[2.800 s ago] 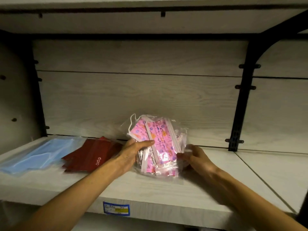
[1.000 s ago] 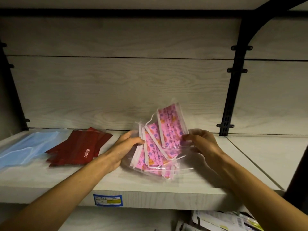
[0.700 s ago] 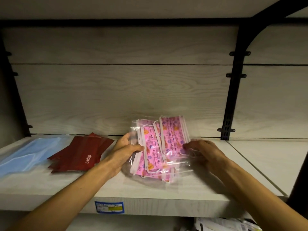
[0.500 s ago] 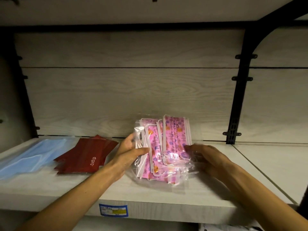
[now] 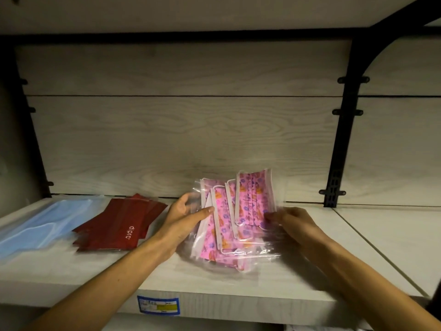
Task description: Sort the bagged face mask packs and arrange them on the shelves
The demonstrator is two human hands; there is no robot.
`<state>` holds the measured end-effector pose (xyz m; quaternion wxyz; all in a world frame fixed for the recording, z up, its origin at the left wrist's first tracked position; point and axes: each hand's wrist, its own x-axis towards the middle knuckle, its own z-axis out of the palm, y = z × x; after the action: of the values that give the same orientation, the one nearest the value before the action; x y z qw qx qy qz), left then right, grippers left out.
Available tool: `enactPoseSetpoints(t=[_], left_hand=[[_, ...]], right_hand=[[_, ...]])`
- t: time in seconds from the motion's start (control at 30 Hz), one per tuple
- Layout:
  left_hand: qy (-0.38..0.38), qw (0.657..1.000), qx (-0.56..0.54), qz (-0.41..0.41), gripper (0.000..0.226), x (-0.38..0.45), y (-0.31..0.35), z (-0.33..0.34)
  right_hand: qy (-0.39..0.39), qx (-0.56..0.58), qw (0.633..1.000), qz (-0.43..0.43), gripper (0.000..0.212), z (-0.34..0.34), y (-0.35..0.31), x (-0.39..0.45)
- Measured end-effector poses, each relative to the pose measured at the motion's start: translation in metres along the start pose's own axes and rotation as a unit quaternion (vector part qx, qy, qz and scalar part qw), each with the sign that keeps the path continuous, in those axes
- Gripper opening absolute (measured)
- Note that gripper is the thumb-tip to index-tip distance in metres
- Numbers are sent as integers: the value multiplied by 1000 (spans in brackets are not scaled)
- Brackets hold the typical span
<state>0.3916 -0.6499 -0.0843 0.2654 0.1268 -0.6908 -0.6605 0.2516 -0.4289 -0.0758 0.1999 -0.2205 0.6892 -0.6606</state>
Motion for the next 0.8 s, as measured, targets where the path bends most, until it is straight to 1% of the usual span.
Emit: enactPoseSetpoints(t=[0.07,0.13,0.33,0.47,0.53,0.57,0.6,0.63,0.67,0.7,0.73,0.77,0.8], left_hand=[[-5,1000,9,-5,42,1,-1,-1],[-8,1000,20,-11,41,3,-3,-2],[37,998,45,-26,41,8,-8,-6],[50,996,73,-29,38,11,-10,-5],[61,992,109,-13,30,12,-11,-5],[69,986,150,-1,23,12,-11,-6],[75,975,210,20,14,10,-11,-7],[81,954,283,50,12,9,-9,-8],[90,922,365,89,22,10,-7,-10],[101,879,449,126,36,10,-5,-14],[111,836,518,145,44,9,0,-16],[116,803,564,151,47,8,5,-18],[115,783,595,142,47,7,10,-21]], right_hand=[[66,-65,995,-31,11,-1,4,7],[91,-82,991,-45,8,-2,6,9],[121,8,991,-63,4,-9,-1,7],[145,23,985,-94,5,-14,-4,7],[146,31,985,-91,6,-14,-5,10],[144,30,985,-88,6,-13,-5,11],[142,24,986,-88,6,-13,-5,11],[141,19,986,-89,6,-14,-4,12],[140,15,986,-89,5,-17,-5,13],[138,16,986,-87,6,-20,-6,13],[128,19,988,-85,10,-23,-7,14],[109,23,990,-82,13,-27,-9,15],[88,23,993,-72,14,-32,-11,17]])
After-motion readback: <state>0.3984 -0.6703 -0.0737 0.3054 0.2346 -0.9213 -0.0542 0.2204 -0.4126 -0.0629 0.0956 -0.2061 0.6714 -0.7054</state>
